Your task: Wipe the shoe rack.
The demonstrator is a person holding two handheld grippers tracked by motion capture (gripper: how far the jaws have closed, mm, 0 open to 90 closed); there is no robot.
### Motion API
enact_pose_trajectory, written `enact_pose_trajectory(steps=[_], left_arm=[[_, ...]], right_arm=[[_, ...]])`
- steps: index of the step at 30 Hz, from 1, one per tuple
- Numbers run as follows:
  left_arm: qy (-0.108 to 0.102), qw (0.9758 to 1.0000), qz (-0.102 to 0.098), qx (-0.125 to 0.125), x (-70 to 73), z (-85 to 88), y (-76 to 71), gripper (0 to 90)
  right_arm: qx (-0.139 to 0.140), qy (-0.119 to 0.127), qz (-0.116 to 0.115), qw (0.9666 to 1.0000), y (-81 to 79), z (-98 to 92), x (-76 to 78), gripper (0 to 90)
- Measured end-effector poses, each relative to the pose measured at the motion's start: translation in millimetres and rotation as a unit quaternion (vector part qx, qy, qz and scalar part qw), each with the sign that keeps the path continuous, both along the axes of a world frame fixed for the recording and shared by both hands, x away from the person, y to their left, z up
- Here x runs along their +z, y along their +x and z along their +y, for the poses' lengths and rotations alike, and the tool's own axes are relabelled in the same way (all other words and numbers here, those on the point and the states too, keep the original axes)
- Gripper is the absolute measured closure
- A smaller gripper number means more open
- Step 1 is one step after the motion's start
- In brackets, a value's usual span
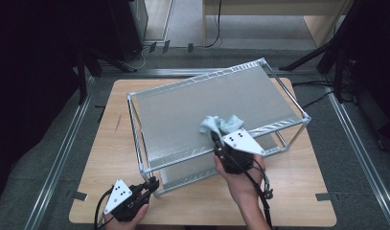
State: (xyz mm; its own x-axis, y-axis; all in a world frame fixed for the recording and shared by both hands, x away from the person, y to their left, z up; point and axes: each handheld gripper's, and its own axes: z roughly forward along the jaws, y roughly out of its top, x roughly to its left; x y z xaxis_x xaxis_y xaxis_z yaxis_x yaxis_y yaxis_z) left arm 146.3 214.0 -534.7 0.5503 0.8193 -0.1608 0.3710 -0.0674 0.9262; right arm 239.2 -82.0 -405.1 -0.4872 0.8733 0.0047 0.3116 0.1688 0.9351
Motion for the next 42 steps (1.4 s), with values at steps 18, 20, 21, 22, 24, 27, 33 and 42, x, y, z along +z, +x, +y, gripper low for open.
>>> enact_pose_trajectory(steps=[18, 20, 21, 22, 24, 27, 33, 42], left_arm=[[0.003, 0.9996, -0.008, -0.025, -0.9, -13.2, -2.1, 78.5], [0.004, 0.9997, -0.008, -0.025, -0.7, -13.0, -1.9, 78.6], [0.002, 0.9996, -0.006, -0.027, -0.9, -12.9, -1.7, 78.5], [0.001, 0.9996, -0.006, -0.029, -1.1, -12.7, -1.3, 78.5], [0.003, 0.9996, -0.008, -0.026, -1.0, -13.4, -1.5, 78.5], [0.007, 0.9996, -0.010, -0.024, -0.9, -13.3, -1.1, 78.8], [0.007, 0.9997, -0.004, -0.025, -0.2, -6.9, 1.0, 78.6], [0.008, 0.9998, -0.004, -0.016, -0.1, -0.4, 3.1, 78.5]], right_arm=[[0.137, 0.005, 0.010, 0.9905, -39.9, 84.9, -0.2, 80.2], [0.143, -0.001, 0.005, 0.9897, -42.6, 90.4, -0.2, 80.1], [0.143, -0.003, 0.002, 0.9898, -42.8, 90.9, -0.4, 80.1], [0.145, -0.002, 0.001, 0.9894, -42.4, 89.8, -0.4, 80.0], [0.148, 0.001, 0.001, 0.9890, -39.6, 84.1, -0.1, 79.8], [0.124, -0.006, -0.001, 0.9923, -34.2, 69.9, 1.7, 79.5], [0.058, -0.015, 0.002, 0.9982, -15.3, 21.8, 4.7, 78.8], [-0.033, -0.014, 0.006, 0.9993, 8.6, -46.9, 9.3, 78.2]])
